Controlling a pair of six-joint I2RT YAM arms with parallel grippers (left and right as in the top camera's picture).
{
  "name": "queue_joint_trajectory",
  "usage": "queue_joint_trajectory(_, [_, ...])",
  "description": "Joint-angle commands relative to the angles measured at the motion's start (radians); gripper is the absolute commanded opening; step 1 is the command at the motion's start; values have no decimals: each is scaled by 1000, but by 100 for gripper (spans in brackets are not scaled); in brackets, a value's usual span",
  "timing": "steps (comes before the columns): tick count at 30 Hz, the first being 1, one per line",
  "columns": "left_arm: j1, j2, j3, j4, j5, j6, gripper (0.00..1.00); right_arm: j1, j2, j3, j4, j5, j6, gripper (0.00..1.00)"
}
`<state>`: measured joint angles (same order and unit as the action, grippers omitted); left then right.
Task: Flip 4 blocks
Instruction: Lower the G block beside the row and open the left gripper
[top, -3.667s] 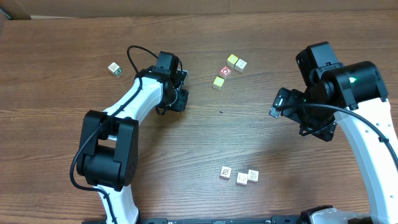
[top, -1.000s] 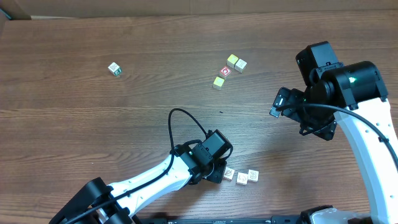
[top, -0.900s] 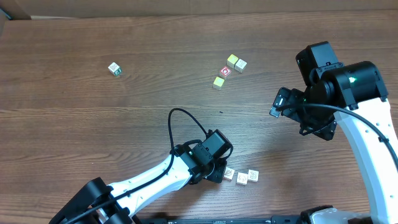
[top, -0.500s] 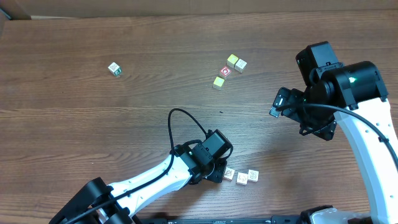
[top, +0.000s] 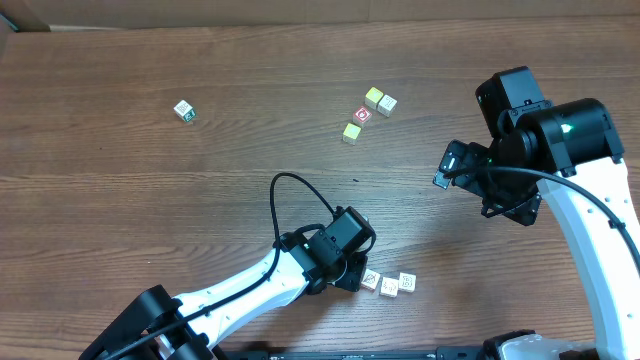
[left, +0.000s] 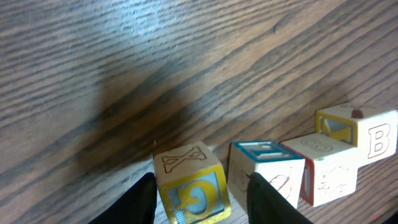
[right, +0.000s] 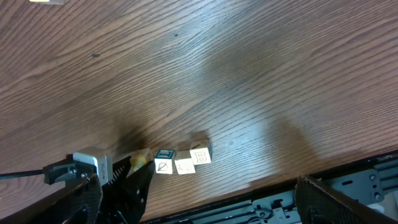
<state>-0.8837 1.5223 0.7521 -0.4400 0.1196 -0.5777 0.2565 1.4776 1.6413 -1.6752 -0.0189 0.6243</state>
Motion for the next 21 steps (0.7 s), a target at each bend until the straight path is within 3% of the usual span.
queue_joint_trajectory(1, [0,-6,-11,16,5,-5,39,-3,-3,-2,5,2,-8,100])
queue_joint_trajectory(21, [0,-6,-11,34,84,5,40,-3,-3,-2,13,-2,-8,100])
